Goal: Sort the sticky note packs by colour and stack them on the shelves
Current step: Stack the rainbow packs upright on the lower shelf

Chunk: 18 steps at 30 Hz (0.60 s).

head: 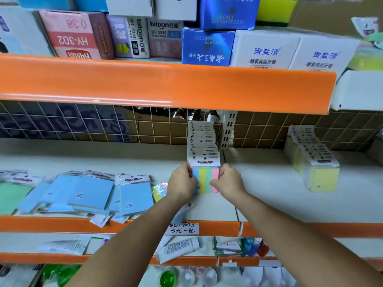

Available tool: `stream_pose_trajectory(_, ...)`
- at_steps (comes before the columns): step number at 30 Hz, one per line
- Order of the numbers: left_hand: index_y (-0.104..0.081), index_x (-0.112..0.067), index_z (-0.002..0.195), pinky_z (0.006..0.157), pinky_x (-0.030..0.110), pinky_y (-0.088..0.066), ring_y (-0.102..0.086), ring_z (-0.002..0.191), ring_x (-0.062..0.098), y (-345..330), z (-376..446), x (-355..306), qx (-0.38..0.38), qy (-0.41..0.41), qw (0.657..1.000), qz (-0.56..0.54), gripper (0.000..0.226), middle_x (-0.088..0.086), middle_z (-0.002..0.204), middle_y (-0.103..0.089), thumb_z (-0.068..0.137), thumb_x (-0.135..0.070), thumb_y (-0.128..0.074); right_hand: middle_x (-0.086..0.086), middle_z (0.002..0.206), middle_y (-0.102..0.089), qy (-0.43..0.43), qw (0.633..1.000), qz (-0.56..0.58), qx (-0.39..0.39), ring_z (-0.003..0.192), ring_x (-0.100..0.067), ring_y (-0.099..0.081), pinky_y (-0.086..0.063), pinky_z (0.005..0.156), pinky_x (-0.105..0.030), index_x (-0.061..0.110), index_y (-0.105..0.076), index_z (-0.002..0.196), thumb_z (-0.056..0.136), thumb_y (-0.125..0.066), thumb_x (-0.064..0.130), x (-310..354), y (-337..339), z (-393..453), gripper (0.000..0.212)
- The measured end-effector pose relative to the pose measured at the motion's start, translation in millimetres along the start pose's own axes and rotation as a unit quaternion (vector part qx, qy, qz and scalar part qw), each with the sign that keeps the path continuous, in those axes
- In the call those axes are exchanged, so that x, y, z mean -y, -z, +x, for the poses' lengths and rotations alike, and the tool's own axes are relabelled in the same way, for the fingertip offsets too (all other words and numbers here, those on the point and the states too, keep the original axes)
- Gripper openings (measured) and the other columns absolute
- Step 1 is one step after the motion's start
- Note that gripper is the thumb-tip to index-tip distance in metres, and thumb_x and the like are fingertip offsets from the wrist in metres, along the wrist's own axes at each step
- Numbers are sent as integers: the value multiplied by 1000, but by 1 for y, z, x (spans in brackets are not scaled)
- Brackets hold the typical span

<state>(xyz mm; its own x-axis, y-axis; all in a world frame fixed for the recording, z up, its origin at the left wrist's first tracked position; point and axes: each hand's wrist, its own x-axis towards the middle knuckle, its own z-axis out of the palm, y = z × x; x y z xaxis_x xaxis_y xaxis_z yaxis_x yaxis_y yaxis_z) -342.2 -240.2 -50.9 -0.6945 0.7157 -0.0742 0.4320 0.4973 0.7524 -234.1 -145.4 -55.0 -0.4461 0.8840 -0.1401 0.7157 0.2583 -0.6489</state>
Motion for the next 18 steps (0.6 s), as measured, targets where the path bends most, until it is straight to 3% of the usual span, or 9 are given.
stream_pose_trajectory(6,-50,-12,97,73,39,-49,-58,88,36,-4,3,3,-1,-17,998,62,7,14,96,-63,90,-11,-47,-8,92,-58,-20,1000,3,11,84,-24,-56,-35,57,-26,17,-40,76,76,-78,15,-7,-7,1,38)
stream_pose_trajectory(10,-51,-9,102,78,39,-49,-58,95,34,-6,5,6,29,12,995,90,14,14,105,-62,88,-8,-49,-12,104,-65,-35,999,-9,38,97,-29,-62,-42,66,-28,8,-52,96,74,-80,18,-8,-11,4,36)
stream_pose_trajectory(13,-53,-8,104,78,36,-47,-57,99,33,-8,5,7,41,16,993,109,17,14,109,-62,88,-7,-50,-11,106,-68,-47,998,-5,52,94,-28,-65,-50,69,-28,8,-58,105,73,-81,20,-10,-14,6,41)
stream_pose_trajectory(18,-54,-12,105,75,34,-47,-58,97,30,-6,4,5,44,7,991,129,19,11,108,-63,87,-7,-50,-11,108,-67,-51,997,4,56,95,-28,-66,-42,60,-23,9,-57,106,75,-80,18,-14,-19,4,40)
